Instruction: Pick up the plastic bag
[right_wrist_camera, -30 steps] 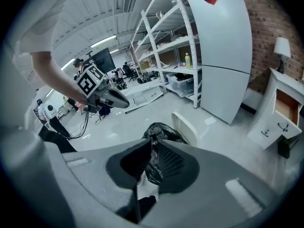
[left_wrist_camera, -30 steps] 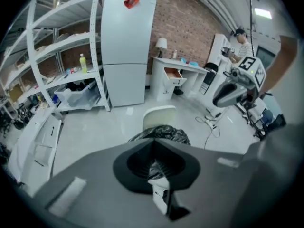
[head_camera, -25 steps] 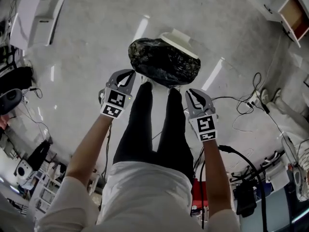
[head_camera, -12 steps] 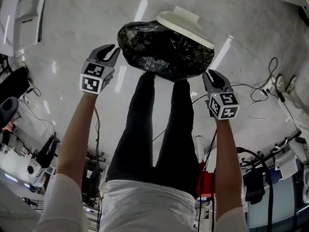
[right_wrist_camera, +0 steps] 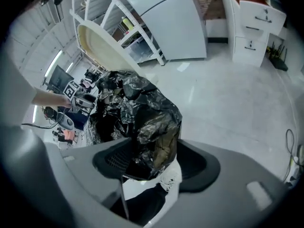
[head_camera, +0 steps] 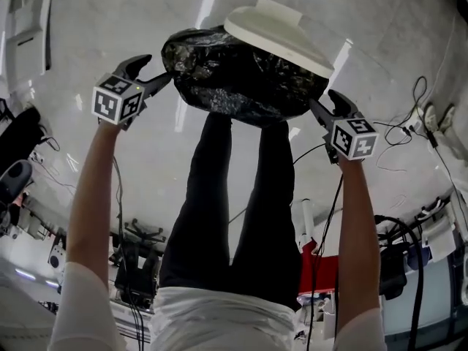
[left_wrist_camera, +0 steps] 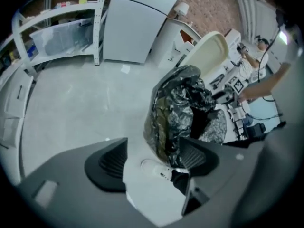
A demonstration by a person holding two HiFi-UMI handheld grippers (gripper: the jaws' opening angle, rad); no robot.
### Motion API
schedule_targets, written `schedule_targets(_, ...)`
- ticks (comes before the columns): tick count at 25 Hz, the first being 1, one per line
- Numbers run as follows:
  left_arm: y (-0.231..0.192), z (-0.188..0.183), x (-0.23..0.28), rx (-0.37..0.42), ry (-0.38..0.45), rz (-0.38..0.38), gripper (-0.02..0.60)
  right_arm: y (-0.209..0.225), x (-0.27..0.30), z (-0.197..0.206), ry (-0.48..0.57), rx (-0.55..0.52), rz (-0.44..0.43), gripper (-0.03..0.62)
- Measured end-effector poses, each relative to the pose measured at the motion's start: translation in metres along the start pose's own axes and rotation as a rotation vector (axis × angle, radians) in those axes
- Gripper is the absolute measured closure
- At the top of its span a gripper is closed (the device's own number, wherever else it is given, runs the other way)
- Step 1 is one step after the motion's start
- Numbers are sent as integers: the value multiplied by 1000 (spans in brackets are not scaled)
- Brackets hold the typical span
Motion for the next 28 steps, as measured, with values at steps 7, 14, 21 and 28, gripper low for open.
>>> schedule_targets(7, 3, -13, 52, -20, -54, 156, 130, 8, 57, 6, -75, 125, -134, 210)
schedule_targets(14, 9, -17, 74, 6, -49, 76, 430, -9, 75, 14, -84, 222, -291, 349)
schedule_targets(21, 25, 0, 45, -89, -51, 29, 574, -10, 30, 6, -4, 180, -121, 586)
schedule_targets(28, 75, -12, -18, -159, 8, 6, 575, -35, -39, -23, 44, 147, -45, 589)
Point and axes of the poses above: the fingertips, and each gripper's own axes: x forward along the fingers, y to its right, z out of its underside, the point moved 3 cm from there along -x, backward along the fingers, and after that the axes turned 6 degrees about z, right-handed, at the moved point
